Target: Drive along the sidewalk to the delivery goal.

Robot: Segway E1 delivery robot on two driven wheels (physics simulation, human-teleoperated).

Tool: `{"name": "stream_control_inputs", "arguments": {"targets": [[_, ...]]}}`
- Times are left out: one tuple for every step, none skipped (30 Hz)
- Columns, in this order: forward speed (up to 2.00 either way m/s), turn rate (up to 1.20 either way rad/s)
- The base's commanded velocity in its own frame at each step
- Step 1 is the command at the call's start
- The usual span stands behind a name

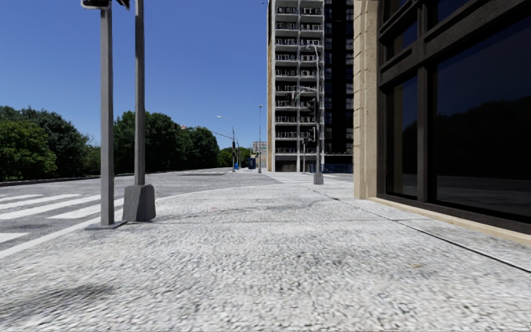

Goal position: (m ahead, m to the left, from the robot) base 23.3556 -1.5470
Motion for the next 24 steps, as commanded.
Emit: {"name": "stream_control_inputs", "arguments": {"targets": [[2.00, 0.00], [2.00, 0.00], [2.00, 0.00], [2.00, 0.00], [2.00, 0.00], [2.00, 0.00], [2.00, 0.00], [2.00, 0.00], [2.00, 0.00], [2.00, 0.00], [2.00, 0.00], [2.00, 0.00], [2.00, 0.00], [2.00, 0.00], [2.00, 0.00], [2.00, 0.00], [2.00, 0.00], [2.00, 0.00], [2.00, 0.00], [2.00, 0.00], [2.00, 0.00], [2.00, 0.00], [2.00, 0.00], [2.00, 0.00]]}}
